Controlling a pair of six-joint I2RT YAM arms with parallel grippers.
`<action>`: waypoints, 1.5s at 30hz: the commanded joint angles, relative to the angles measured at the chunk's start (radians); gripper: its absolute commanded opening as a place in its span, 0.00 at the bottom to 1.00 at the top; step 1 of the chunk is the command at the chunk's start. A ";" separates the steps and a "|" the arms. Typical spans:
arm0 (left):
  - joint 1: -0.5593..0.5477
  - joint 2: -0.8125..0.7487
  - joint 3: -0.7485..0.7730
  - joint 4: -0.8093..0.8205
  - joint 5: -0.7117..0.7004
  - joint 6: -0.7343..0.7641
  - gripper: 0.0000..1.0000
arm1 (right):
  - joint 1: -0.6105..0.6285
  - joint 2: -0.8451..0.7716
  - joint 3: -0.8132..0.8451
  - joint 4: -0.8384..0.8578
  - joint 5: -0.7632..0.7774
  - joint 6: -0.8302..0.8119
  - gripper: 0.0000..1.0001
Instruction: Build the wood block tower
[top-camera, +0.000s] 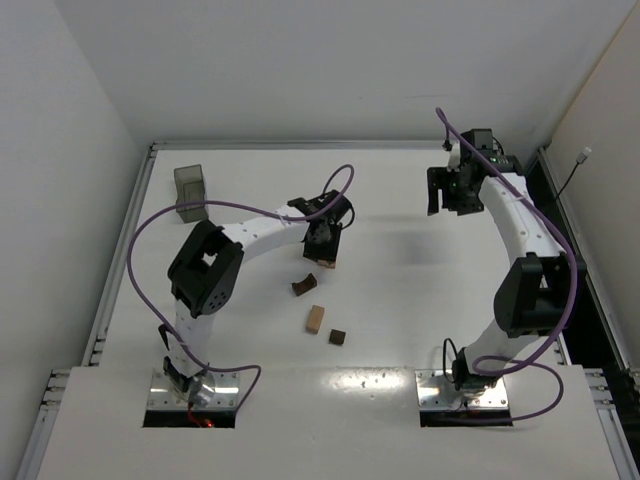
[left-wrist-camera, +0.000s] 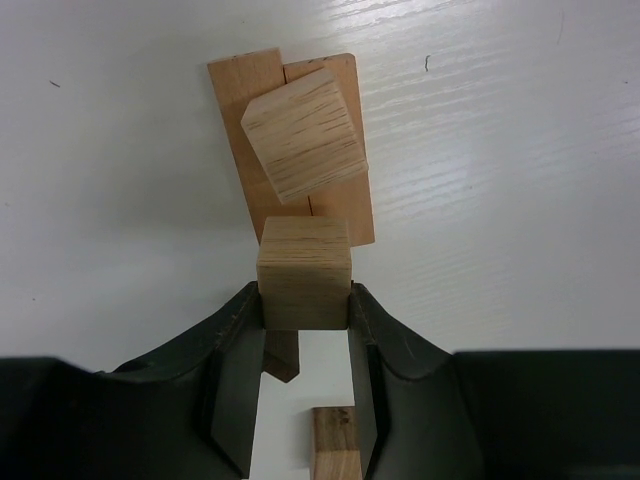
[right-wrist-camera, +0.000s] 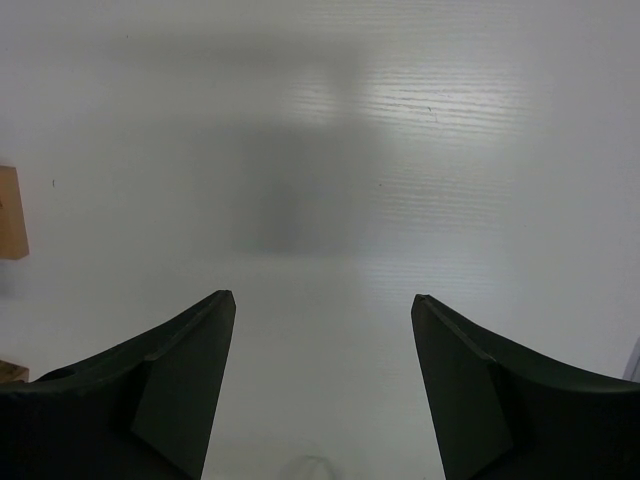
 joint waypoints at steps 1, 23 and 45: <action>-0.013 0.012 0.046 0.004 -0.013 -0.009 0.00 | -0.008 -0.010 0.000 0.023 -0.014 0.016 0.69; -0.013 0.061 0.068 0.004 -0.023 0.002 0.11 | -0.008 0.009 -0.009 0.023 -0.051 0.016 0.69; -0.013 0.072 0.069 0.013 -0.012 -0.007 0.50 | -0.008 0.009 -0.018 0.023 -0.060 0.006 0.69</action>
